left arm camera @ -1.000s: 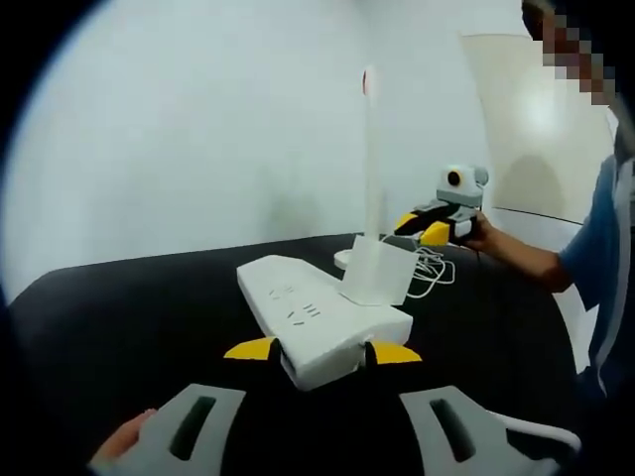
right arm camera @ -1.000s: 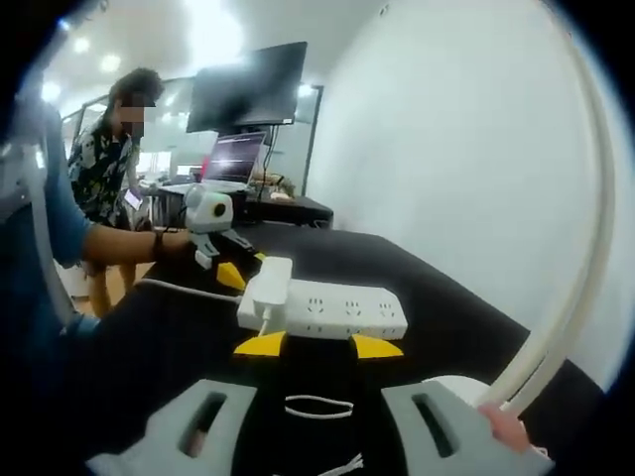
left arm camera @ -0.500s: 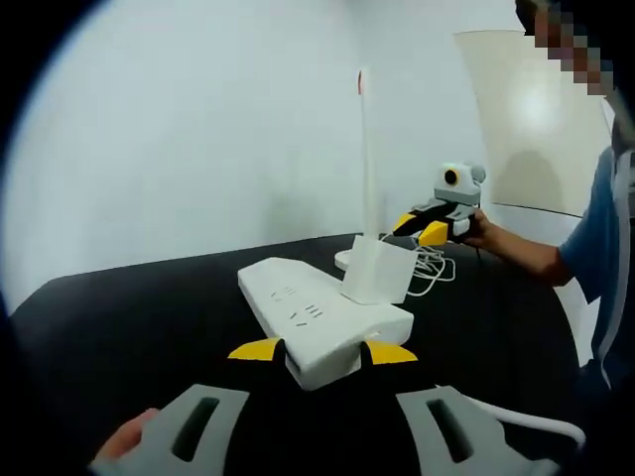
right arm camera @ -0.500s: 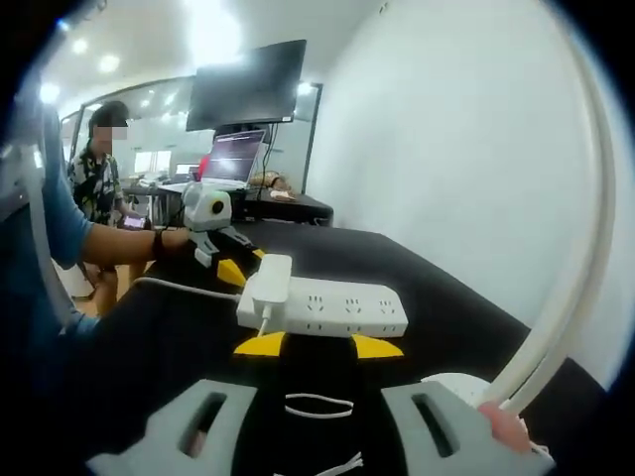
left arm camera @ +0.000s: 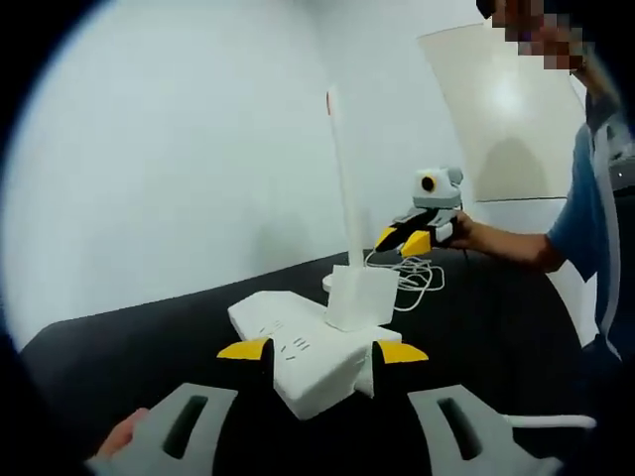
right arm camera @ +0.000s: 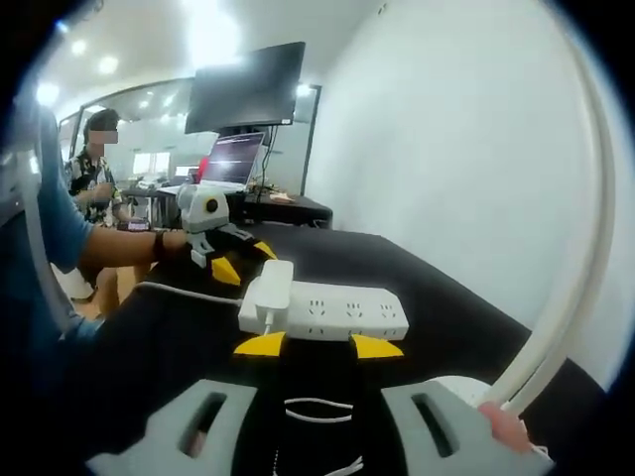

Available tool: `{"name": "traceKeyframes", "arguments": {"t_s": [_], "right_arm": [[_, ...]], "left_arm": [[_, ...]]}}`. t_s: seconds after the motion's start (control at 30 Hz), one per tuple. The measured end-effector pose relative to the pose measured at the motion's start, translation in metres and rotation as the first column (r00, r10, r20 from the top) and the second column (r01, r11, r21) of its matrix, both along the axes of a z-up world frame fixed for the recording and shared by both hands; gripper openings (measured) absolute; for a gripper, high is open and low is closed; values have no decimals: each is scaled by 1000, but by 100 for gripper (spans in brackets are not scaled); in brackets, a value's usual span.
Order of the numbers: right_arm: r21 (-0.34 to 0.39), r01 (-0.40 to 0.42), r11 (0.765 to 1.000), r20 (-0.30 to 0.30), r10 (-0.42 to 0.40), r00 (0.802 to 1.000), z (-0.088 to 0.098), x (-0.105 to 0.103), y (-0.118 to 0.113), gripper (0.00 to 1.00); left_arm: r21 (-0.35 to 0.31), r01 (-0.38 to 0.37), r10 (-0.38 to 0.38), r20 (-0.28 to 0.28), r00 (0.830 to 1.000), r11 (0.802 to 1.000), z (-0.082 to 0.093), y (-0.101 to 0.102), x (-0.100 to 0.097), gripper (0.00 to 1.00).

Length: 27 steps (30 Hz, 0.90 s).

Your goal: Insert the desk lamp plug into the socket, turn on the power strip switch, turn on the lamp switch, then turn off the lamp switch, turn off the power strip switch, and remove the plug from the socket.

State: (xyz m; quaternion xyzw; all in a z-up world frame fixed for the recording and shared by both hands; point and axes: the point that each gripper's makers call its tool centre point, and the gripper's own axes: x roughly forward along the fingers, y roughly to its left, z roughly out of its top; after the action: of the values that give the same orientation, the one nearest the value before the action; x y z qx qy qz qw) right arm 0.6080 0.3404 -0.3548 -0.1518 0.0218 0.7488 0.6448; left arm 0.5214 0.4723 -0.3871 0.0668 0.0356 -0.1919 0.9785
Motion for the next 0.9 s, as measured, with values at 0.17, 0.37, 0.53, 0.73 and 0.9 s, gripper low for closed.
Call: {"name": "traceKeyframes", "arguments": {"t_s": [0.17, 0.37, 0.53, 0.73, 0.9], "right_arm": [[-5, 0, 1000, -1, 0, 1000, -2, -1, 0, 25], [-2, 3, 1000, -2, -3, 1000, -1, 0, -1, 25], [-1, 3, 1000, -3, -3, 1000, 0, 0, -1, 25], [-5, 0, 1000, -2, 0, 1000, -1, -1, -1, 25], [-5, 0, 1000, -3, 0, 1000, -2, -3, -2, 25]], "left_arm": [[49, 45, -46, 31, 998, 998, 3, -10, 5, 41], [90, 91, -97, 67, 993, 992, 4, -21, 9, 41], [104, 110, -118, 72, 990, 988, 3, -26, 10, 41], [133, 141, -148, 42, 988, 981, -5, -31, 9, 41], [178, 165, -174, 33, 984, 970, -10, -35, 8, 40]]}}
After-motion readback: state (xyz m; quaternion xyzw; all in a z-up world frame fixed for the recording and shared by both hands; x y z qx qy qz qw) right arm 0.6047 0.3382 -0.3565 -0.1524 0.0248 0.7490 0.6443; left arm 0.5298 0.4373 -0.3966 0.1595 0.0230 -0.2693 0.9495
